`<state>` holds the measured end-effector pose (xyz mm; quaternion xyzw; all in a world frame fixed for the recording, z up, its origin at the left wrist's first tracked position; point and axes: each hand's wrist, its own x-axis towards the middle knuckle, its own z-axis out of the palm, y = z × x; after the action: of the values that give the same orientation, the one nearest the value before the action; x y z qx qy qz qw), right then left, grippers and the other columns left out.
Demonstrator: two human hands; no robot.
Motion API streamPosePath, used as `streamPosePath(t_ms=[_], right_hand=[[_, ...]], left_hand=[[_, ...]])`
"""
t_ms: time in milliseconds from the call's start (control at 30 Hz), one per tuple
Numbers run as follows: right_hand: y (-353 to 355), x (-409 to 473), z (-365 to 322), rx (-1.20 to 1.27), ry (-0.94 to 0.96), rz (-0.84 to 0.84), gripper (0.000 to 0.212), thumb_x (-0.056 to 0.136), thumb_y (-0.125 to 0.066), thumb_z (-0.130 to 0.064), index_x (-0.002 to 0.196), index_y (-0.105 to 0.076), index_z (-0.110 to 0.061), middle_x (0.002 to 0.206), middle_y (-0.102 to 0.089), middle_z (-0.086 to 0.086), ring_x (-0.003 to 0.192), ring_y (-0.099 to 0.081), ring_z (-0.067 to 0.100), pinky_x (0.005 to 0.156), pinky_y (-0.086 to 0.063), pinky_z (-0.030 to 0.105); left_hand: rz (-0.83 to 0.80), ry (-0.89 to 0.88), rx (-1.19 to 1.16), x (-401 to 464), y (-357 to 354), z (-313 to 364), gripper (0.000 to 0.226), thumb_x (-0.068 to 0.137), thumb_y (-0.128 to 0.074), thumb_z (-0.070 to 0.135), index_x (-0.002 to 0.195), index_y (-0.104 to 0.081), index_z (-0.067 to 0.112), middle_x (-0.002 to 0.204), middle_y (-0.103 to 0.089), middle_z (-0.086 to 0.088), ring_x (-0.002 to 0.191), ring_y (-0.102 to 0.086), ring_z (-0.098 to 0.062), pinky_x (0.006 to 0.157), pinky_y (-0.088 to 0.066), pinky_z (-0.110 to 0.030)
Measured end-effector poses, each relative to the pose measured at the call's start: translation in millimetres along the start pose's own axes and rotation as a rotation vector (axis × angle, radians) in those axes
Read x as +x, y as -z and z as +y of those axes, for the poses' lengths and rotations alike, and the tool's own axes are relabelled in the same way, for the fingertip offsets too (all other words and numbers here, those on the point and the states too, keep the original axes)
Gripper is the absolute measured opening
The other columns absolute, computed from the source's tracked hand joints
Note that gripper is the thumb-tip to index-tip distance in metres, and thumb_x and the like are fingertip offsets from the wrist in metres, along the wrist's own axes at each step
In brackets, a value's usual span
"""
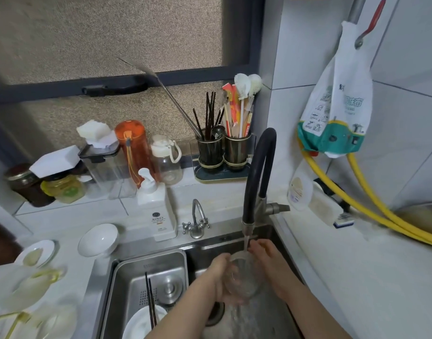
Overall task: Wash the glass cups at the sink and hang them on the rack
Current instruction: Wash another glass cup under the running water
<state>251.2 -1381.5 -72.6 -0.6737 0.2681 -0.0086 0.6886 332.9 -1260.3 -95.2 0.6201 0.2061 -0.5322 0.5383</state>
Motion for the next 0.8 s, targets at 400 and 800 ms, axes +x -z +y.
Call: streamPosePath(t_ms=[400, 800], right_hand=[[0.8, 22.8, 24.8, 0.424, -0.364, 0.162, 0.073, 0.088, -0.035, -0.068, 0.096, -0.069, -0.003, 0.099, -0.069, 0.025, 0.095, -0.066, 0.038, 0.084, -0.054, 0.053], [1.3, 17.1, 13.5, 0.154, -0.154, 0.234, 0.045, 0.096, -0.045, -0.043, 0.08, -0.072, -0.011, 0.076, -0.067, 0.007, 0.075, -0.06, 0.022, 0.077, -0.048, 0.035]], left_hand=[[-0.109, -0.668, 0.152, -12.0, -0.4, -12.7, 0.104, 0.054, -0.076, 0.071, 0.143, -0.034, 0.038, 0.141, -0.048, 0.011, 0.124, -0.05, -0.012, 0.107, -0.042, -0.04], [0.011, -0.233, -0.103, -13.4, -8.2, -5.5, 0.08, 0.074, -0.034, 0.085, 0.106, -0.063, 0.019, 0.101, -0.072, -0.014, 0.093, -0.069, -0.034, 0.071, -0.058, -0.04]])
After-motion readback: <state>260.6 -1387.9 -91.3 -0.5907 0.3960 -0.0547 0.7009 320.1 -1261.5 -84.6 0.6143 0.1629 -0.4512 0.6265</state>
